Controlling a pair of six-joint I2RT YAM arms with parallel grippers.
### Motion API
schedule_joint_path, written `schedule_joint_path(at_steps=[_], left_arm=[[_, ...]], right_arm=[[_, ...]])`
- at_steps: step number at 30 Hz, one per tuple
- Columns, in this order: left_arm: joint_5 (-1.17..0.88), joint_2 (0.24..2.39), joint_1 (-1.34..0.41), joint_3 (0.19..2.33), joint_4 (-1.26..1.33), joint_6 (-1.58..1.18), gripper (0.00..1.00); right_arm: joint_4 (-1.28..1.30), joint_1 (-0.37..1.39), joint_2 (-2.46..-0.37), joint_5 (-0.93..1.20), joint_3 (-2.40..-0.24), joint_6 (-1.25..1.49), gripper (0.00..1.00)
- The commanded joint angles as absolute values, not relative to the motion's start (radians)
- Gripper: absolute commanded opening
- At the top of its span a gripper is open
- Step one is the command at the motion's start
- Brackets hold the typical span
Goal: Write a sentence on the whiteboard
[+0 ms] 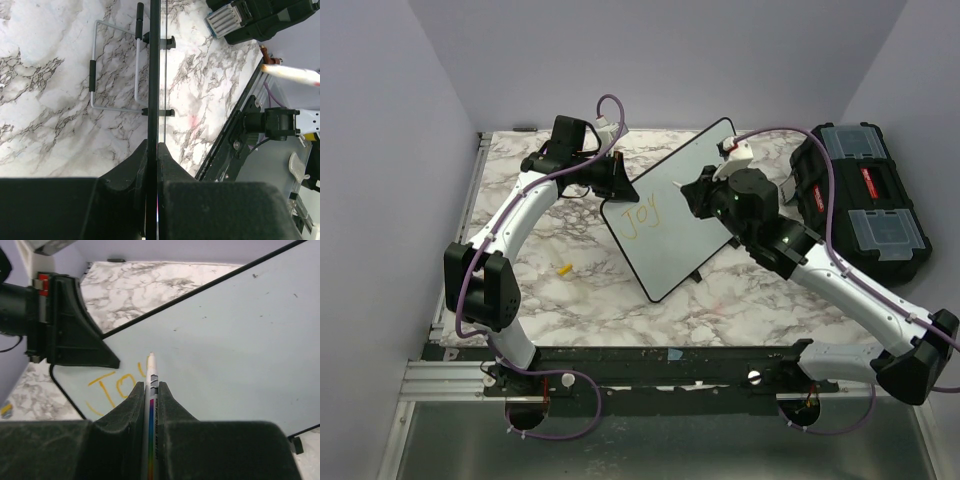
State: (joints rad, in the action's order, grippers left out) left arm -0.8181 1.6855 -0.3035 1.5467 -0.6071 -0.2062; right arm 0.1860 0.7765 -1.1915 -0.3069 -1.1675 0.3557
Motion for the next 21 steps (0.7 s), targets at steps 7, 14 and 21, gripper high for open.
schedule_joint_path(at_steps=[7,14,21], left_arm=[[-0.809,1.631,-0.307,1.538,-0.551,-0.183,0.00],[-0.811,1.623,-0.307,1.537,-0.548,-0.184,0.00],[-0.811,1.623,-0.307,1.545,-0.551,-0.184,0.00]], right_arm=[[0.206,0.657,-1.258,-0.270,-1.171,0.288,0.01],[0.166,0.510,-1.257,-0.084,-1.137,0.331,0.01],[0.166,0.497,-1.280,-0.050,-1.137,0.328,0.01]])
